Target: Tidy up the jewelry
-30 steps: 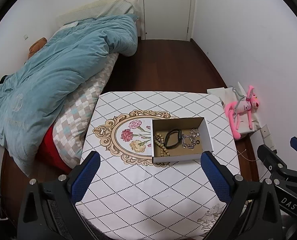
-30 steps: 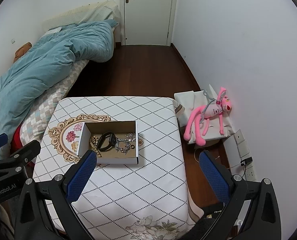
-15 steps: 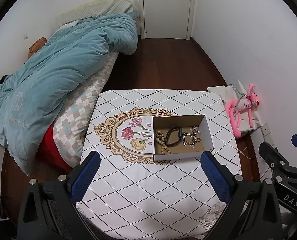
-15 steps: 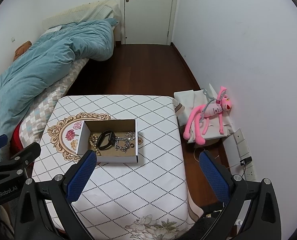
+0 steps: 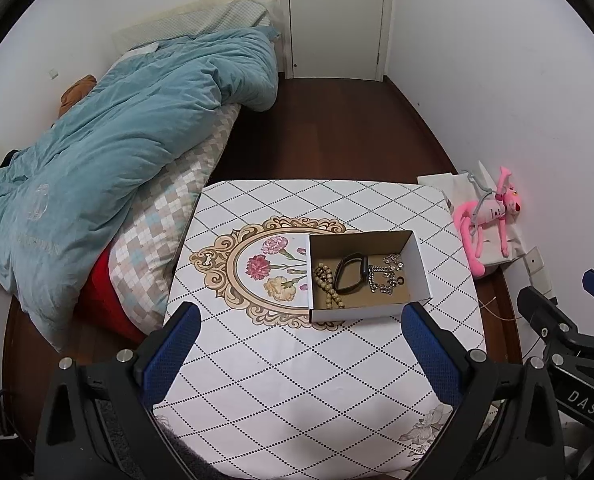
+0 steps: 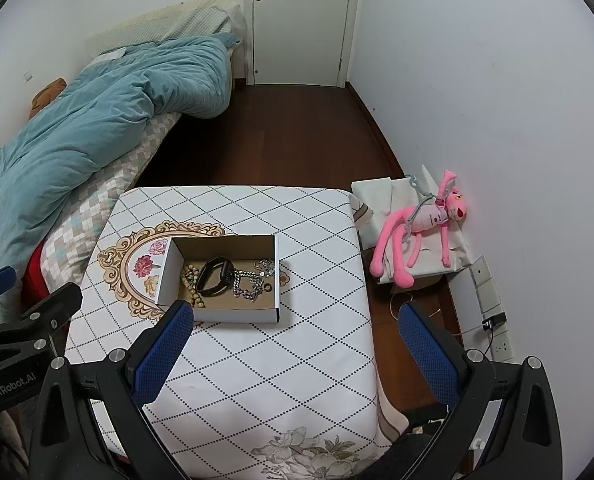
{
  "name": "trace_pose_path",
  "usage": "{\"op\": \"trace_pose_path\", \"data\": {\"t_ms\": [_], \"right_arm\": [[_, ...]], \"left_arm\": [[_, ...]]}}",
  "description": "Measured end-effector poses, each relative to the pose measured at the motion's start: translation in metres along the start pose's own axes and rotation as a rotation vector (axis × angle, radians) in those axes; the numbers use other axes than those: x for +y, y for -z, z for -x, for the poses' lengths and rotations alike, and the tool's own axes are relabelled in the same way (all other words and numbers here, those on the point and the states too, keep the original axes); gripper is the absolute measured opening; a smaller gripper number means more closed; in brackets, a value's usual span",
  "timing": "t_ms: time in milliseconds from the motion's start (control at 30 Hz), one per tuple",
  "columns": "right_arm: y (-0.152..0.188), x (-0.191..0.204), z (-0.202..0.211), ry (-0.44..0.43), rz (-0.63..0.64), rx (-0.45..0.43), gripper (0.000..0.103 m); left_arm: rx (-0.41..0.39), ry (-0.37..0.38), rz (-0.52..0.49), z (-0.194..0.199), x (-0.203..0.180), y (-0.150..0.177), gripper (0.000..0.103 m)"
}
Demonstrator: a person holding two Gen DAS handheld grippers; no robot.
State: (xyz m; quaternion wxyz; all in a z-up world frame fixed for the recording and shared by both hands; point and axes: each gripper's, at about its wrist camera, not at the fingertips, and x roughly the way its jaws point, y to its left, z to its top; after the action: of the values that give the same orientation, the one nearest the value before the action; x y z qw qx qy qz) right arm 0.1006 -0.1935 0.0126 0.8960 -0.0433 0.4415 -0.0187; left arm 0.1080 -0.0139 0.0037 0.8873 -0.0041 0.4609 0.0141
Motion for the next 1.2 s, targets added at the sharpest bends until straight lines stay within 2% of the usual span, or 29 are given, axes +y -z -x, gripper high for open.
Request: {"op": "trace_pose_path", "data": {"t_ms": [1200], "right_arm": [[0.0035, 0.0013, 0.0014, -0.001, 0.005, 0.006, 0.103]], "left_arm": [[0.005, -0.004, 0.002, 0.0014, -0.0005, 0.0039, 0.103]]}}
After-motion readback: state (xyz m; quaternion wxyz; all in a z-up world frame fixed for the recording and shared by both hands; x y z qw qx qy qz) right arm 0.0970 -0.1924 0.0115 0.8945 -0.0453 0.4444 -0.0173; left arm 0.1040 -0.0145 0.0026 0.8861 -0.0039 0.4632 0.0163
